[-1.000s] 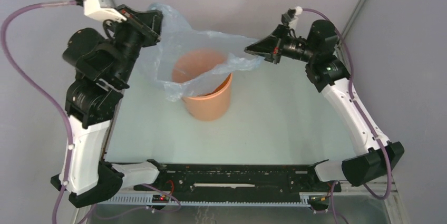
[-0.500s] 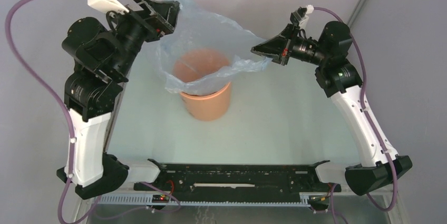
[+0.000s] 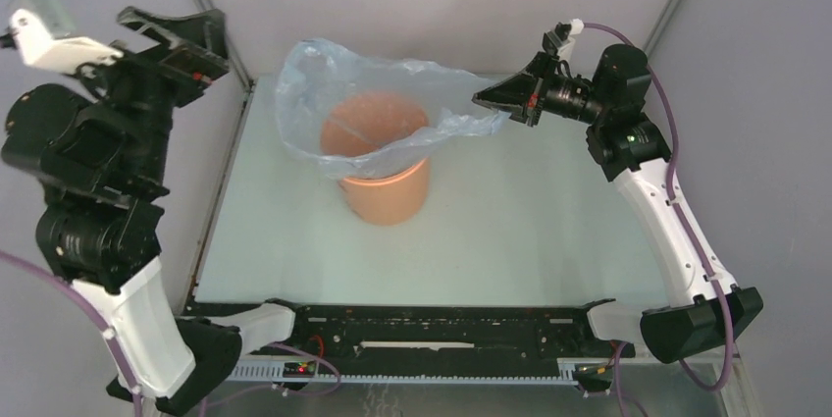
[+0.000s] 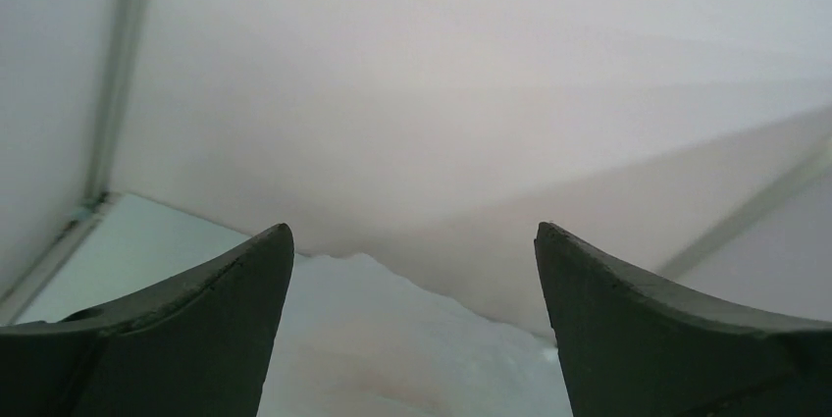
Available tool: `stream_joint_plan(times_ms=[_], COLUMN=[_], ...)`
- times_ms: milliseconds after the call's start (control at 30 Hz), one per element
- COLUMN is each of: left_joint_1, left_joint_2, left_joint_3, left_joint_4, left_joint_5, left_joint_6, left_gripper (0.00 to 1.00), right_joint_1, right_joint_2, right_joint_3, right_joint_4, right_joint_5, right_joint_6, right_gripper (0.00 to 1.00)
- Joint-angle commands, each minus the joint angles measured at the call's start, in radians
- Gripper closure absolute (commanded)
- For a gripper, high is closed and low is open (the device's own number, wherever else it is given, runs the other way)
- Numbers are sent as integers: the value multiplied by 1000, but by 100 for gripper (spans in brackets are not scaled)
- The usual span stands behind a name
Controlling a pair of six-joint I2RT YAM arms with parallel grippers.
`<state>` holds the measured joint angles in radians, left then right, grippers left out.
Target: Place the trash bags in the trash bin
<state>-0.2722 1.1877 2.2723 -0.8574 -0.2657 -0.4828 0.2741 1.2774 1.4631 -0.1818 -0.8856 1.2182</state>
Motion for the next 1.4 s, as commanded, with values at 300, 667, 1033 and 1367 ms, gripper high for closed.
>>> stream_joint_plan(times_ms=[300,667,1033,1367], left_joint_1=[366,160,26,23], left_joint_2=[206,70,248,219], left_joint_3=[-138,-737,-784,-906], left_joint_4=[-11,241,380,321], left_joint_5=[441,422,449,409], left_joint_6=[-170,-277,-312,-260], left_gripper=[27,31,35,38], right_joint_1=[-10,-9,15,33], right_joint_2=[23,19,32,50], right_joint_3=[108,103,97,86], right_joint_4=[-38,-31,-34,-36], right_joint_5=[-38,-29,3,59], right_joint_6=[-35,-32,-42,-68], right_gripper=[100,100,100,100])
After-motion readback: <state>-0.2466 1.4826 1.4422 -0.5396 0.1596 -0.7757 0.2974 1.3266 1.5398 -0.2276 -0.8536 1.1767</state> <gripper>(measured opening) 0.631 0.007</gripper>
